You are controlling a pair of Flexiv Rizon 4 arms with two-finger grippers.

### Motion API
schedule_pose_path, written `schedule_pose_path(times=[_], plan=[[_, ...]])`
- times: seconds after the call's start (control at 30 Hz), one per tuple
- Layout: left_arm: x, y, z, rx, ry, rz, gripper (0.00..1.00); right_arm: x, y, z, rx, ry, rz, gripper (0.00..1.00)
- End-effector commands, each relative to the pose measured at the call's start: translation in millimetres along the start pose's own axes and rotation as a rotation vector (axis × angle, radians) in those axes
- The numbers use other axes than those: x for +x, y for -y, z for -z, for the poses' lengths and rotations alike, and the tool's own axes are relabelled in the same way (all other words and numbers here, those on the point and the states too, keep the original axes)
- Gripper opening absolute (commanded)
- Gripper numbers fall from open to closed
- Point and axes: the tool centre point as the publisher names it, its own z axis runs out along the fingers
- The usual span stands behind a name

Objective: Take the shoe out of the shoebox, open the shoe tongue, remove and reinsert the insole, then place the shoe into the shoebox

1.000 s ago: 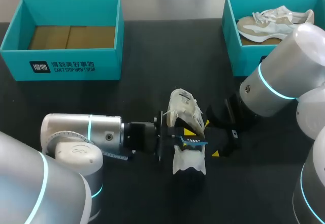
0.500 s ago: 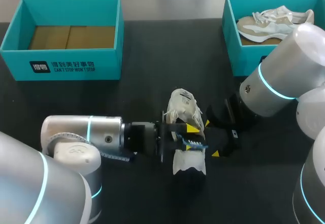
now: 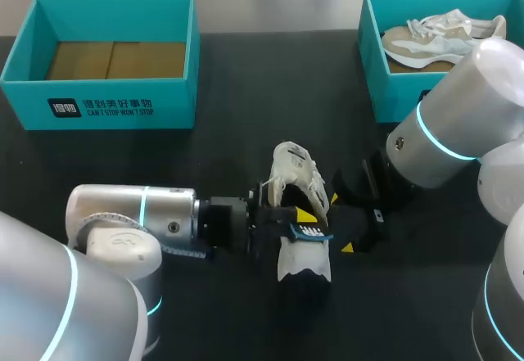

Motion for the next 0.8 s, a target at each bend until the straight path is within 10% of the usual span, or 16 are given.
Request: schedule_pose_path(times=[0.03, 0.5, 0.57, 0.8], plan=[[-3.2, -13, -10, -0.013, -0.012, -0.013, 0.00, 1.1, 0.3, -1, 0.000, 0.003, 0.000, 1.00], [-2.0, -7, -7, -0.019, -0.009, -0.011, 0.01, 1.1, 0.3, -1, 0.000, 0.003, 0.000, 1.00], [-1.8, -2, -4, -0.010, 0.008, 0.015, 0.29, 1.1, 0.3, -1, 0.000, 0.003, 0.000, 1.00], [-6.1, 17, 2, 0.019, 0.054, 0.051, 0.38, 1.1, 0.3, -1, 0.000, 0.003, 0.000, 1.00]])
